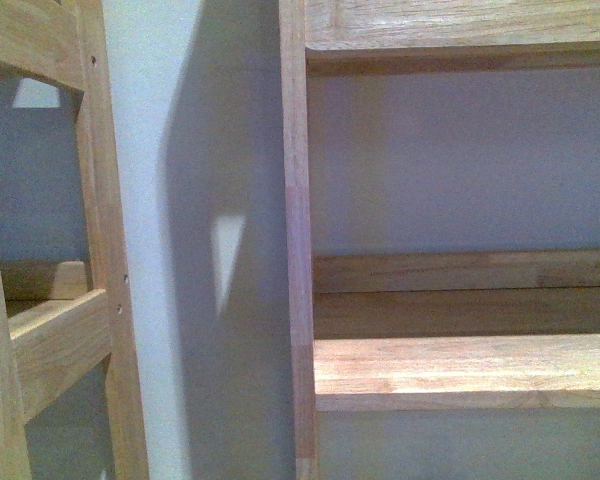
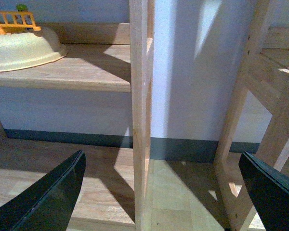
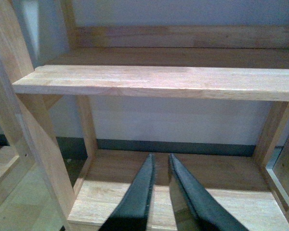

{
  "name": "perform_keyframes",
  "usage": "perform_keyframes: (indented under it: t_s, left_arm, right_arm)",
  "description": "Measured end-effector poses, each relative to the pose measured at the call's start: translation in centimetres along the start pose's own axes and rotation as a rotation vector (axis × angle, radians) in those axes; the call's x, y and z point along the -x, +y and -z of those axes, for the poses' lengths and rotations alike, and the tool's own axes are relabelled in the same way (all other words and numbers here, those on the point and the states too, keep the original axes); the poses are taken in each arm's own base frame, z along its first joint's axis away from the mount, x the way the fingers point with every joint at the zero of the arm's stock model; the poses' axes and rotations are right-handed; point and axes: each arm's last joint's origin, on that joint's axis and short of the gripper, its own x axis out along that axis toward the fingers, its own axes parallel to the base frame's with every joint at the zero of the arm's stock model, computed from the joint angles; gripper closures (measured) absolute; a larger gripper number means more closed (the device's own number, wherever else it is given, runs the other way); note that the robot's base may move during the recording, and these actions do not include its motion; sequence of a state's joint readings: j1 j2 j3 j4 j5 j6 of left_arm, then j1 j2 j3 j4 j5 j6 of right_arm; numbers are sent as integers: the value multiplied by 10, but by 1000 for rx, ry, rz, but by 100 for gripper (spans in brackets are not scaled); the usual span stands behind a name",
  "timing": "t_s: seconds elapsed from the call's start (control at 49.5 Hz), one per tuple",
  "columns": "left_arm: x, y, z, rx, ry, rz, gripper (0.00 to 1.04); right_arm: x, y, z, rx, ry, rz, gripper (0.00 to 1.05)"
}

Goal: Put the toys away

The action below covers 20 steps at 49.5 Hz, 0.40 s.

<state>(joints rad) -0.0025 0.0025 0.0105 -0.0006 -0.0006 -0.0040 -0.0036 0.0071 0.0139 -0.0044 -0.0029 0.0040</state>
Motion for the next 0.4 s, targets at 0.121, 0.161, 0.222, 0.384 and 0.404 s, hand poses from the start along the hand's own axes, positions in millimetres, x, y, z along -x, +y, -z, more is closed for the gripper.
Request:
perform_keyframes:
  t_s: [0.121, 0.161, 0.222, 0.384, 0.404]
  left_arm:
    - [0, 0, 0, 0, 0, 0, 6]
    - [0, 0, 0, 0, 0, 0, 6]
    - [0, 0, 0, 0, 0, 0, 6]
    - [0, 0, 0, 0, 0, 0, 6]
    - [0, 0, 0, 0, 0, 0, 6]
  right_arm:
    - [0, 0, 0, 0, 0, 0, 64]
    - [0, 0, 0, 0, 0, 0, 59]
    - [0, 0, 0, 0, 0, 0, 50]
    - [0, 0, 0, 0, 0, 0, 30]
    - [0, 0, 0, 0, 0, 0, 27]
